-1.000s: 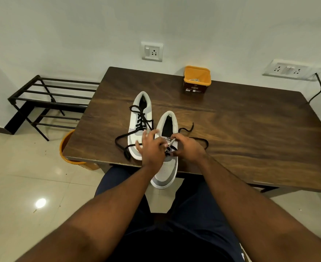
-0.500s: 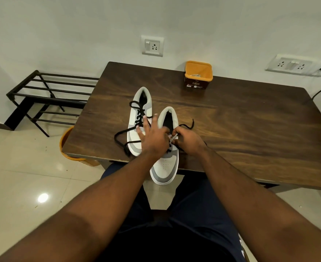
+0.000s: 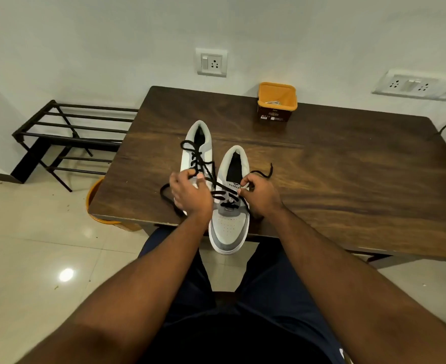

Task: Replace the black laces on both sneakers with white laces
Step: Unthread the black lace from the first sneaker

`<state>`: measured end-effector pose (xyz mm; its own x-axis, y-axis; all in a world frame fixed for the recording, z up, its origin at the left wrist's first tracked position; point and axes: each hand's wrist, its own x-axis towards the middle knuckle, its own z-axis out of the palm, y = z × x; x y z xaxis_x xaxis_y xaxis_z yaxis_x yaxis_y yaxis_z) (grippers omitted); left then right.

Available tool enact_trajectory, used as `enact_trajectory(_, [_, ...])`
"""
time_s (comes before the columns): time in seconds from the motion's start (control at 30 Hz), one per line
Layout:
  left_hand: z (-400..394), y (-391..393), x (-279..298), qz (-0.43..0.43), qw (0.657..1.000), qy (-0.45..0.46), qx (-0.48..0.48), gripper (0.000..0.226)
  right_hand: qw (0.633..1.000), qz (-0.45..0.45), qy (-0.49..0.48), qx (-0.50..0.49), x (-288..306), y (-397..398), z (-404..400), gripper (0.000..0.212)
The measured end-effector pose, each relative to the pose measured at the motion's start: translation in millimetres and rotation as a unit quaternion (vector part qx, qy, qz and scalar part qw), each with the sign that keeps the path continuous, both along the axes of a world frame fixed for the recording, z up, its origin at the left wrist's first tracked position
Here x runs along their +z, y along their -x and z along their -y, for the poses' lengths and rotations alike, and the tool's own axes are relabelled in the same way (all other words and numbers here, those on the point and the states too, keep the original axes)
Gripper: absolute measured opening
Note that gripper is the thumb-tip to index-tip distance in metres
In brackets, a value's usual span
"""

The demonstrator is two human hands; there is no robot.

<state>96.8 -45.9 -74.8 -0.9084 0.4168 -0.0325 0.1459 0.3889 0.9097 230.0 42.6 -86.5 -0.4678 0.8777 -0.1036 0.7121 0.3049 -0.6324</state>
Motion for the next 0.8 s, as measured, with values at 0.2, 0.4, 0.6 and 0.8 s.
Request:
enact_trajectory(0.2, [-17, -5, 8, -0.330, 0.778, 0.326, -0.425, 0.026, 1.000, -0.002, 0.000, 0.008, 1, 1, -1, 0.011])
enact_trajectory(0.4, [-25, -4, 2, -0.137, 0.922, 0.180, -0.314, 0.018, 1.000, 0.005, -0.012, -0.006, 3, -2, -3, 0.009])
enact_trajectory(0.6, [-20, 21, 27, 0.079, 0.985, -0.065, 0.135, 0.027, 1.000, -0.005, -0.013, -0.003, -1, 1, -8, 0.010])
enact_trajectory(0.8, [-30, -3, 21, -0.325, 0.831, 0.240, -0.382, 0.027, 1.000, -0.018, -0.002, -0.016, -1, 2, -5, 0.011])
